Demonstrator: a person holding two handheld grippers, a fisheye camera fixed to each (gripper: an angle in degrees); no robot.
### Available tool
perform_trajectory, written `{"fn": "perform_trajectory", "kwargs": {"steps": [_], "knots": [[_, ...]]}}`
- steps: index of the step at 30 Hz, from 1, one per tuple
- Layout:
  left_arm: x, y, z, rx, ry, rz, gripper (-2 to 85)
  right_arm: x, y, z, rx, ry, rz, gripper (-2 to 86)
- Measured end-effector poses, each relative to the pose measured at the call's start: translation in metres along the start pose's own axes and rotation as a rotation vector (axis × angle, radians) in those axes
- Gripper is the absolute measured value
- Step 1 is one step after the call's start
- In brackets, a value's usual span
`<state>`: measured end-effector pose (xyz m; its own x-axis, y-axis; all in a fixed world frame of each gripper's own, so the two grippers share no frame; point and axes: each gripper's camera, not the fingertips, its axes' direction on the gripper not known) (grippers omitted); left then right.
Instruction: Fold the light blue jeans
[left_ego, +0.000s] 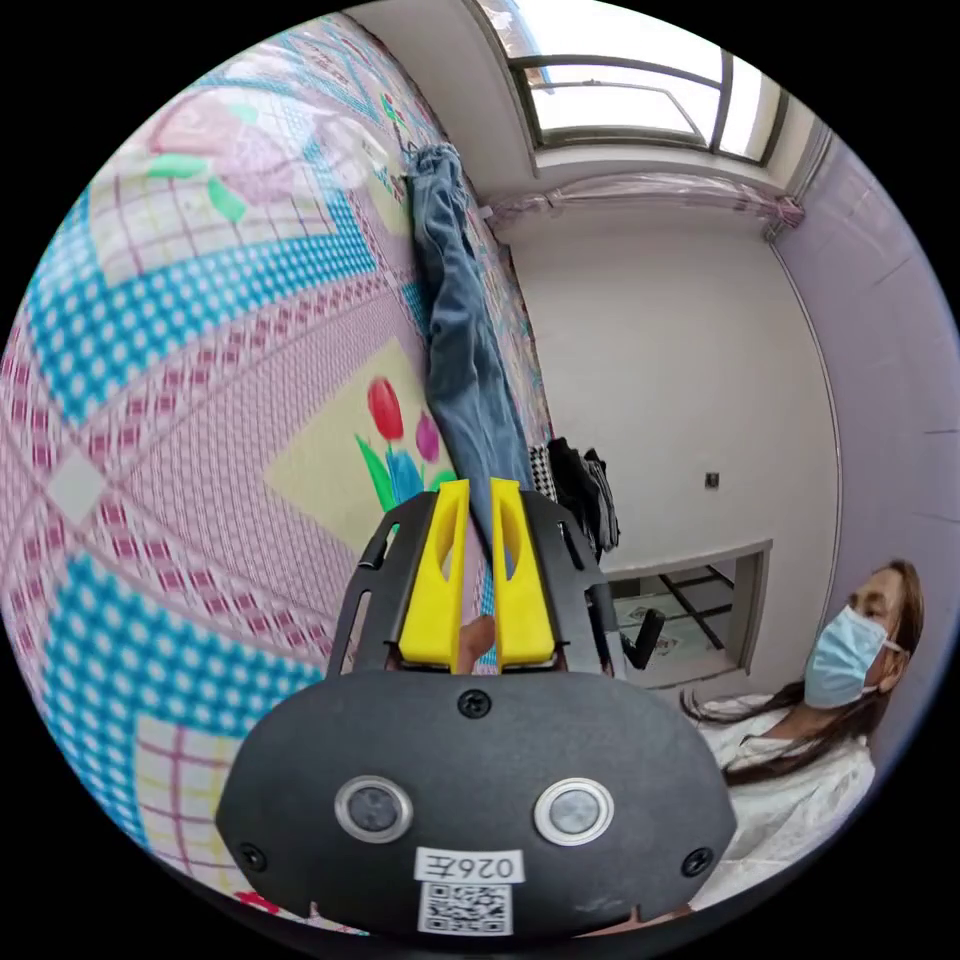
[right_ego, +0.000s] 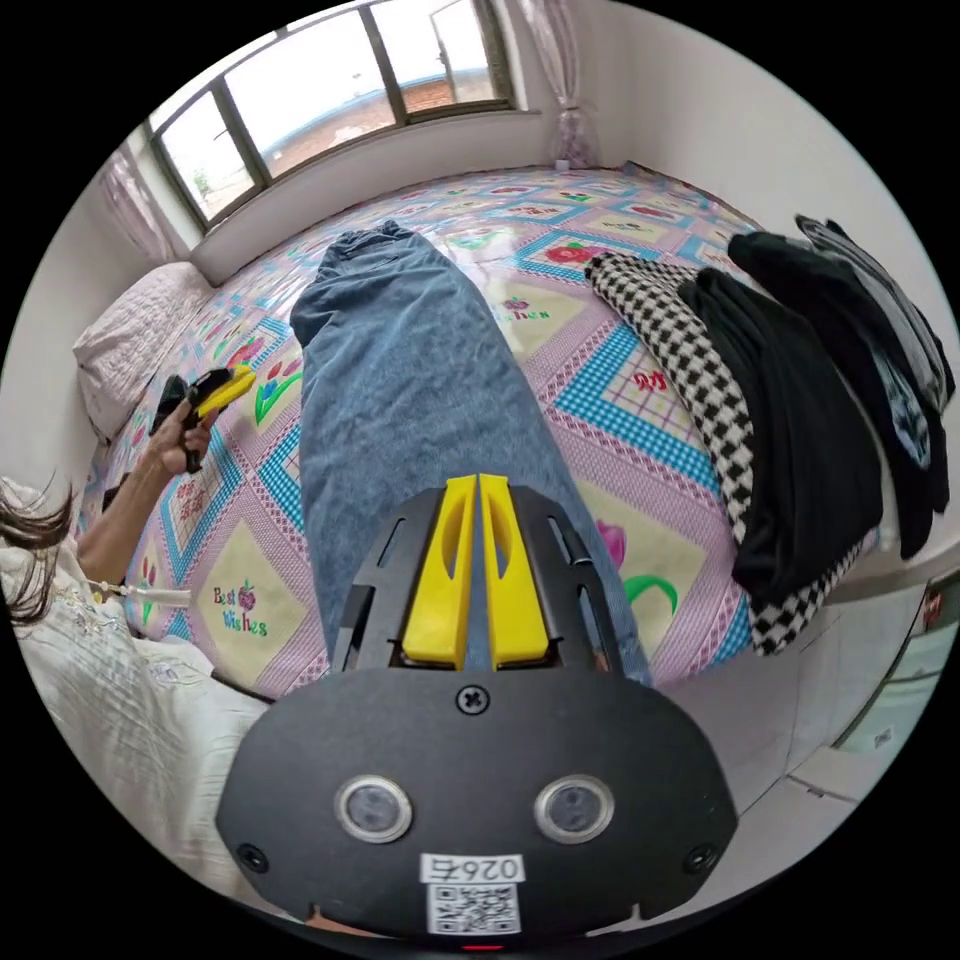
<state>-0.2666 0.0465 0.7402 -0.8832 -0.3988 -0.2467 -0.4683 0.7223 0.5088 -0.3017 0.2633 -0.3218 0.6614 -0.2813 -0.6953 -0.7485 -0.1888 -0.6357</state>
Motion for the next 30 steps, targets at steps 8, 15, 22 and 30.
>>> {"fn": "perform_trajectory", "kwargs": {"steps": [8, 15, 22, 30], "knots": [[-0.007, 0.098, 0.025, -0.247, 0.072, 0.104, 1.9, 0.02, 0.063, -0.066, 0.111, -0.081, 0.208, -0.9], [-0.006, 0.129, 0.051, -0.326, 0.069, 0.147, 9.6, 0.083, 0.073, -0.085, 0.148, -0.028, 0.23, 0.0], [0.008, 0.14, 0.156, -0.292, -0.107, 0.132, 20.2, 0.197, 0.013, -0.03, -0.01, -0.268, 0.07, 11.7], [0.03, 0.169, 0.251, -0.03, -0.215, 0.103, 24.0, 0.274, -0.026, 0.018, -0.186, -0.534, -0.141, 6.2]]}}
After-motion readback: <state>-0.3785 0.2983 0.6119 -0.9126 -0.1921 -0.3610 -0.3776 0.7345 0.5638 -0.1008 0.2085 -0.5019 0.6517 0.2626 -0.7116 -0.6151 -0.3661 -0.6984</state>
